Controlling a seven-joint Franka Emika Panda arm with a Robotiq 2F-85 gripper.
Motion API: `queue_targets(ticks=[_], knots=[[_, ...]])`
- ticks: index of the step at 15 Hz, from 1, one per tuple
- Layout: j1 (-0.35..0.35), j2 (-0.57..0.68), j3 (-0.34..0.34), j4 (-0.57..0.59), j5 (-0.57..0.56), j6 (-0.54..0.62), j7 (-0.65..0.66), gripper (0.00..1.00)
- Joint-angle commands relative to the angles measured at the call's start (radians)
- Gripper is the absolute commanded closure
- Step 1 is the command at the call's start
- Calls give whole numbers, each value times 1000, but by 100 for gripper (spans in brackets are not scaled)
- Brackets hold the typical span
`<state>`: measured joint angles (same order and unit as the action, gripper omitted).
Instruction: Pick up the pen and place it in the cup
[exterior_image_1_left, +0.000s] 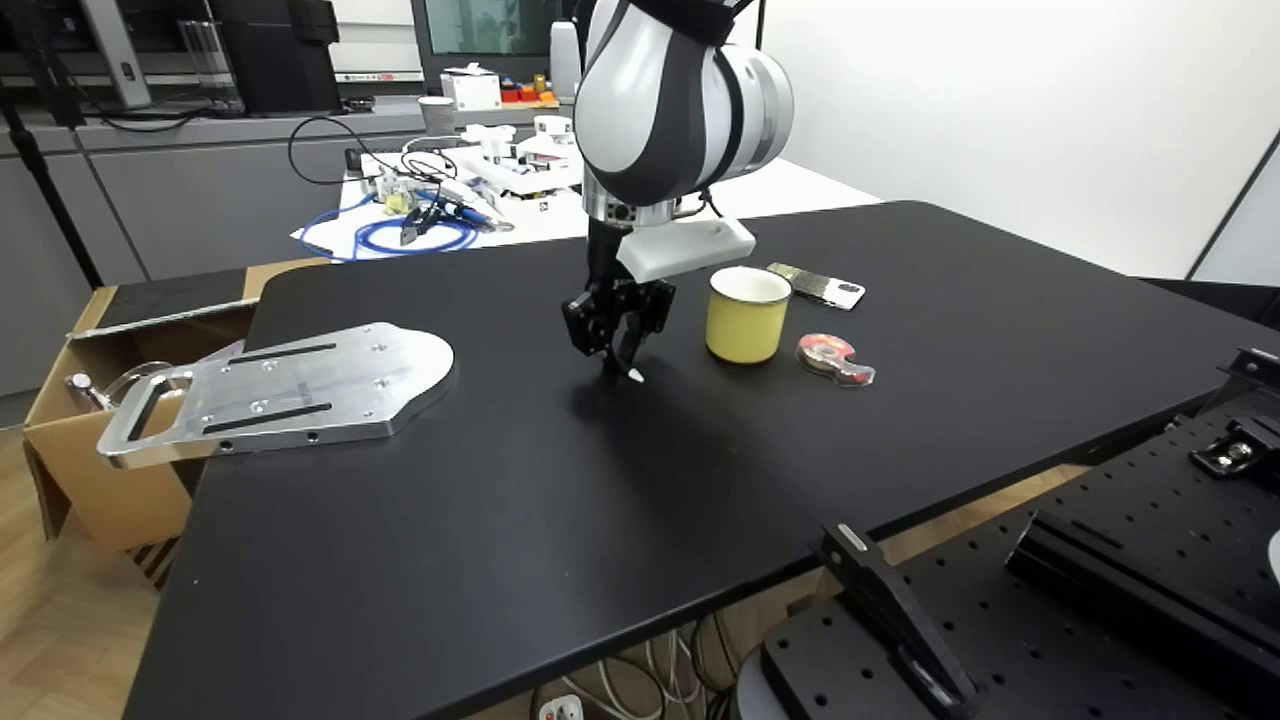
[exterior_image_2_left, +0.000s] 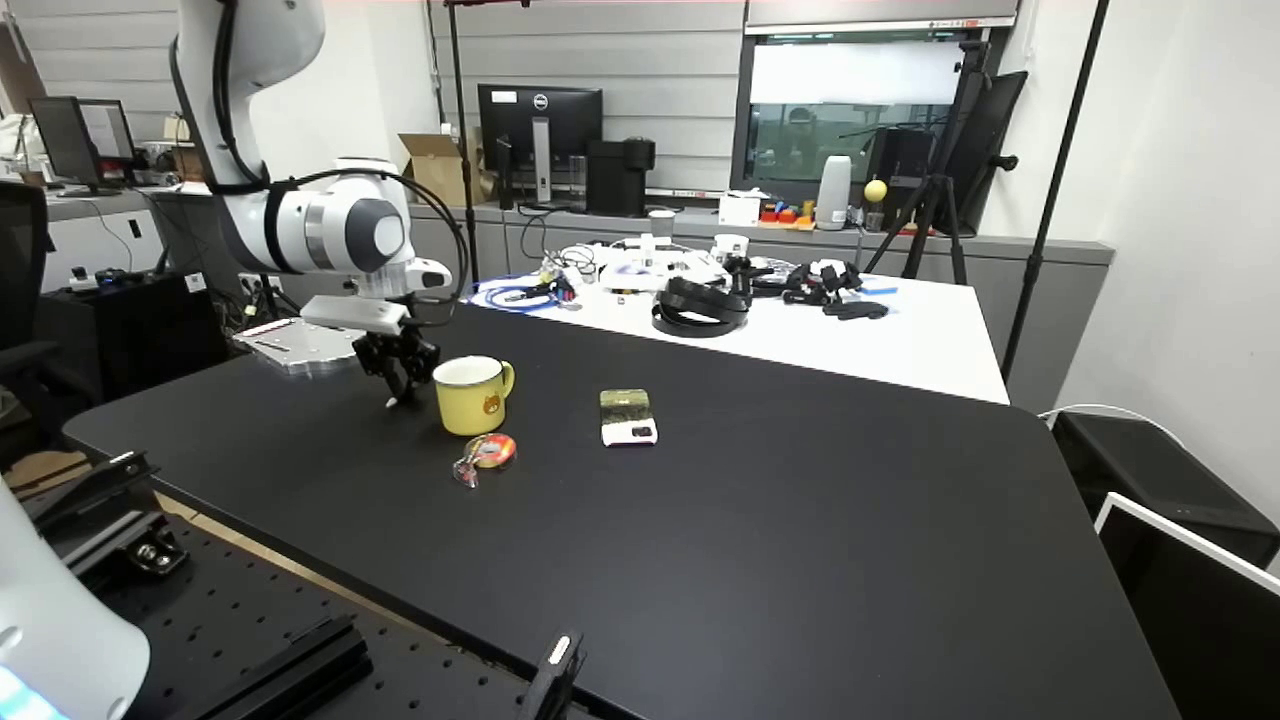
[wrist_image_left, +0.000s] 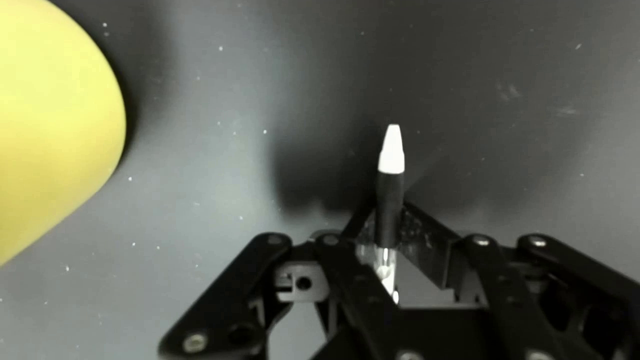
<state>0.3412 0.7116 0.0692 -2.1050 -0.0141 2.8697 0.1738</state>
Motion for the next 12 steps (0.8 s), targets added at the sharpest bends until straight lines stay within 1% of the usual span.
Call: queue_targets(ticks=[1, 9, 12], knots=[[5, 0, -18, 17, 7, -29, 29, 95], [-77, -75, -7, 50, 31, -107, 3, 95], [-123, -105, 20, 64, 56, -152, -14, 95]])
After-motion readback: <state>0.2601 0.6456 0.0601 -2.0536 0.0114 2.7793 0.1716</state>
